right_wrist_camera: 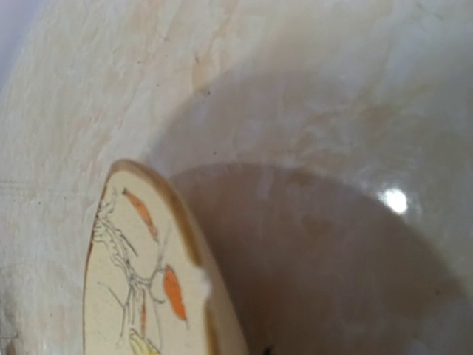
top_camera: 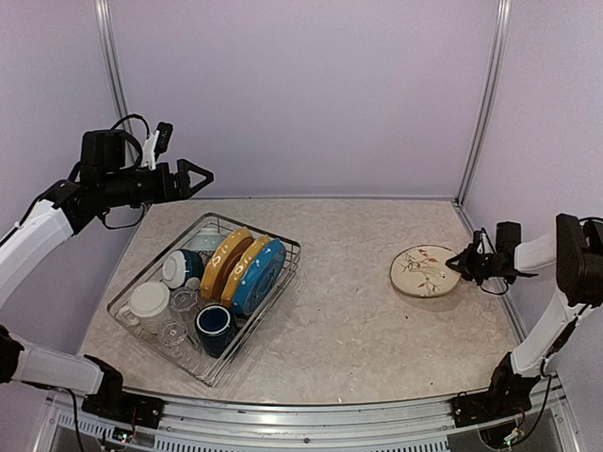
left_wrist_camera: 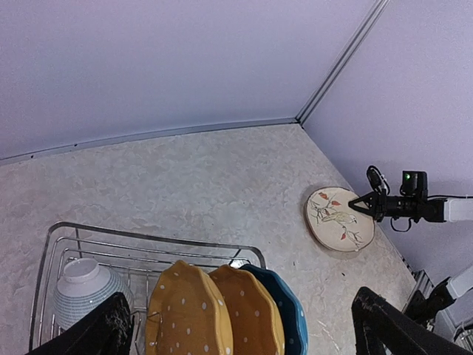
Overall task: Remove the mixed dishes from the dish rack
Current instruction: Place the plate at the center of the board.
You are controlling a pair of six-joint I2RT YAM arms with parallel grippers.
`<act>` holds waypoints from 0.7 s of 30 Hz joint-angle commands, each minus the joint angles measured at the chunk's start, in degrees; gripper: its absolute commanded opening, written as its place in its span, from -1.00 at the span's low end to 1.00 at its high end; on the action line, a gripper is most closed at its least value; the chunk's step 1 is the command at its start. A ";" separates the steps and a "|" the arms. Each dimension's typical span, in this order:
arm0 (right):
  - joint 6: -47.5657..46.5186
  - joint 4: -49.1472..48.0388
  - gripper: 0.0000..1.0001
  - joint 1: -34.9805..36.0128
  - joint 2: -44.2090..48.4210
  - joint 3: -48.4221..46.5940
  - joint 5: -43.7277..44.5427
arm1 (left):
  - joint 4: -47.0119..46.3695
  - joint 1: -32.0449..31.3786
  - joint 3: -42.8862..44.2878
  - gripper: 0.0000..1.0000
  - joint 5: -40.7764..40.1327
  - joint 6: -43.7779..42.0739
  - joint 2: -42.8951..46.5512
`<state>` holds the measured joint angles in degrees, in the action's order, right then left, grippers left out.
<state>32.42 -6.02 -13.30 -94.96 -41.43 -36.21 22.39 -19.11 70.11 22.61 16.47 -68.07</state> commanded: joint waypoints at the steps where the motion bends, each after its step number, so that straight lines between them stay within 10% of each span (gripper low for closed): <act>1: -2.19 -1.07 -0.94 -0.84 -2.22 -0.94 2.08 | 0.46 0.44 0.91 0.98 1.44 -0.03 -0.30; 21: -8.98 10.15 0.24 -0.80 3.52 -1.32 14.03 | 0.88 0.45 1.33 0.98 3.50 0.74 -2.29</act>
<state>25.56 -0.54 -13.56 -94.96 -42.50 -26.52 22.44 -19.07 70.15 24.27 16.53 -68.90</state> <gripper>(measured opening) 0.575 0.989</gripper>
